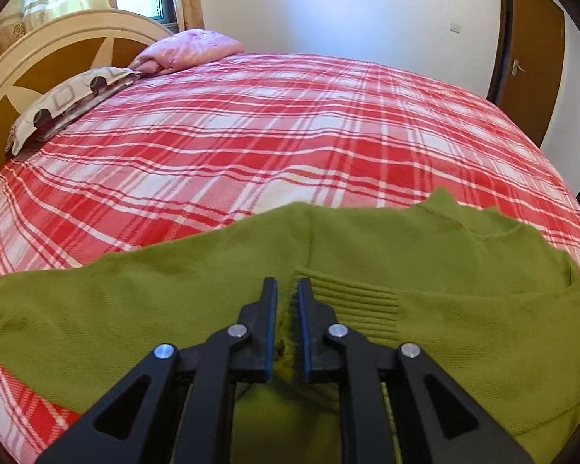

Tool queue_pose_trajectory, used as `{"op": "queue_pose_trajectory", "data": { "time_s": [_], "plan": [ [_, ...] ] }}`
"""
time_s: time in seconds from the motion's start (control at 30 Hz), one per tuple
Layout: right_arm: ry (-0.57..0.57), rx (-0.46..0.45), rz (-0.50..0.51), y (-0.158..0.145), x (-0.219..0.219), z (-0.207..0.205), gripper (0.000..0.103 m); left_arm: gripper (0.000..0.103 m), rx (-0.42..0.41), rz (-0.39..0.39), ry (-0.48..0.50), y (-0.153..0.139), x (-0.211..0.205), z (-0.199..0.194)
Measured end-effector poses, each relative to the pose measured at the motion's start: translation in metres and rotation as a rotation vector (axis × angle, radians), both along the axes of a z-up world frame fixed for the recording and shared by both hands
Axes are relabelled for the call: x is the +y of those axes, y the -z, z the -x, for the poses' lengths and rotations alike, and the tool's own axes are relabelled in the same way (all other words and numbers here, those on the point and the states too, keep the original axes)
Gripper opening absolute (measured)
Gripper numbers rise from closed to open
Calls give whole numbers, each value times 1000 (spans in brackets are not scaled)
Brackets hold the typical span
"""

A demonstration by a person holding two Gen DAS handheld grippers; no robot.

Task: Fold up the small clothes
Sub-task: 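Release the sleeve and withdraw the right tool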

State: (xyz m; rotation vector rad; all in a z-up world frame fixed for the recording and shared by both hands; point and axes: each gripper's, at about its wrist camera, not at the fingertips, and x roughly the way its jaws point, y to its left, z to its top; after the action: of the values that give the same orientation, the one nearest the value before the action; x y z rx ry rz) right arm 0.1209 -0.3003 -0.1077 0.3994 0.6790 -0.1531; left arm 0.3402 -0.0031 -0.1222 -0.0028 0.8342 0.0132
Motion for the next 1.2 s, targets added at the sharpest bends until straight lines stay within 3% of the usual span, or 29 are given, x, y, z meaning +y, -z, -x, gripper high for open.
{"op": "queue_pose_trajectory", "data": {
  "time_s": [0.03, 0.1, 0.17, 0.33, 0.5, 0.63, 0.77, 0.9, 1.07, 1.13, 1.17, 1.2],
  "plan": [
    [-2, 35, 8, 9, -1, -8, 6, 22, 10, 8, 3, -3, 3, 4],
    [6, 121, -14, 32, -4, -18, 6, 47, 12, 21, 10, -8, 8, 13],
    [15, 73, -58, 40, -10, -13, 6, 56, -19, 29, 11, -18, 19, 29],
    [3, 82, -61, 42, -15, -12, 6, 63, -66, 61, -9, -39, 50, 62],
    [47, 52, -136, 46, -18, -8, 6, 68, -134, 22, -60, -51, 78, 102],
    [69, 46, 29, 28, 10, 1, 6, 73, -146, 4, -90, -51, 95, 123],
    [7, -62, 125, 2, 44, 22, 6, 73, -128, -46, -138, -45, 119, 132],
    [-94, -93, 185, -21, 75, 30, 6, 73, -125, -32, -201, -41, 154, 139],
    [-171, -77, 164, -33, 105, 34, 6, 78, -88, 22, -311, -29, 206, 141],
    [-229, -58, 67, -32, 114, 36, 13, 78, -89, 35, -362, -27, 224, 141],
    [-243, -54, 32, -29, 114, 35, 33, 79, -91, 41, -393, -27, 235, 140],
    [-260, -55, -11, -27, 117, 36, 60, 81, -90, 52, -426, -26, 248, 137]
  ]
}}
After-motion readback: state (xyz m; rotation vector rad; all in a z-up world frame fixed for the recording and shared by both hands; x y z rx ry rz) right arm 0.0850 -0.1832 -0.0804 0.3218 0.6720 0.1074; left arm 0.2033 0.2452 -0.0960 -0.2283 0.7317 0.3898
